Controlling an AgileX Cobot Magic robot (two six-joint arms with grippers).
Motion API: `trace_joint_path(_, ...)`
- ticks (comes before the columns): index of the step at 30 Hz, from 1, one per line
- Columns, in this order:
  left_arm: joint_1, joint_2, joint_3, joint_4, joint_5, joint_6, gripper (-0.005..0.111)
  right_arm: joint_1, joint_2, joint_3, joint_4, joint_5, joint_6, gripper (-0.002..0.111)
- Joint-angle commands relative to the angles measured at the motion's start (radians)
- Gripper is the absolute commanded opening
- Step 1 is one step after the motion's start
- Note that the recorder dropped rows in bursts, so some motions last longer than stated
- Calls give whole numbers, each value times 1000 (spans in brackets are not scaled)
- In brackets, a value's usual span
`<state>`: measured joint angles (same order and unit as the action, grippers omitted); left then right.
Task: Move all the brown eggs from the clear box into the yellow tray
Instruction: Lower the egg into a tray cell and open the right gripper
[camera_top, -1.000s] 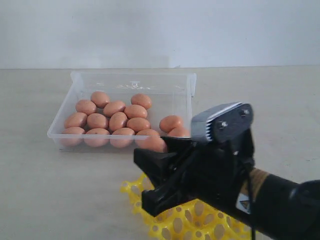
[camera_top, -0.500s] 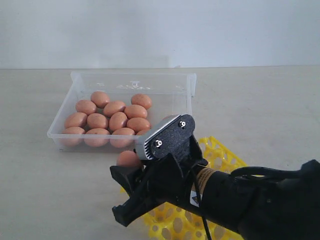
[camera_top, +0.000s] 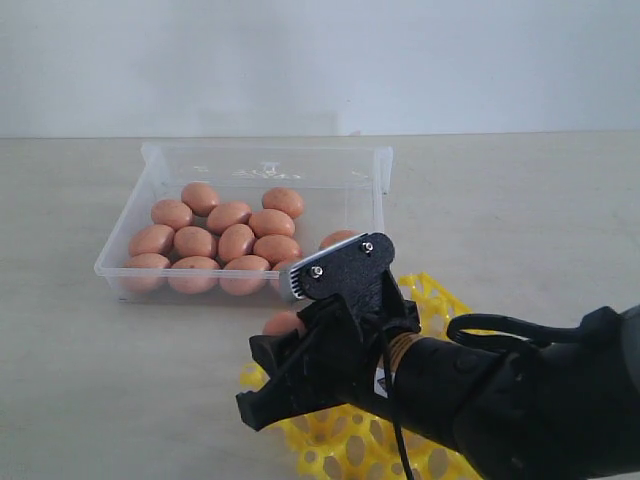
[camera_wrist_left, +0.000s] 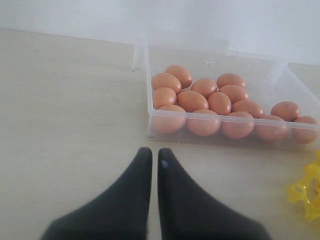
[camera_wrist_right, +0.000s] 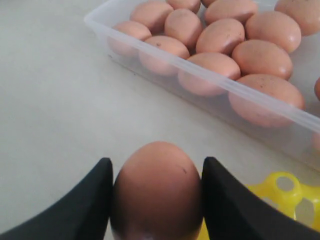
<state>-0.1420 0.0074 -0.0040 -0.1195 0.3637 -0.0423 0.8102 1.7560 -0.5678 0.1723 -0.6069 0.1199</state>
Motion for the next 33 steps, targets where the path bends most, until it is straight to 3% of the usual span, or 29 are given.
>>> trace_joint_path(1,-2,4,4,4,-9,4,4,-3,0,-9,5,72,5,0)
trace_joint_path(12,-2,4,4,4,-9,4,4,-3,1,-120,2,246,-84,0)
trace_joint_path(30,-2,4,4,4,-9,4,4,-3,62,-135,4,222,-148,0)
trace_joint_path(33,-2,4,4,4,-9,4,4,-3,62,-135,4,222,-169,8)
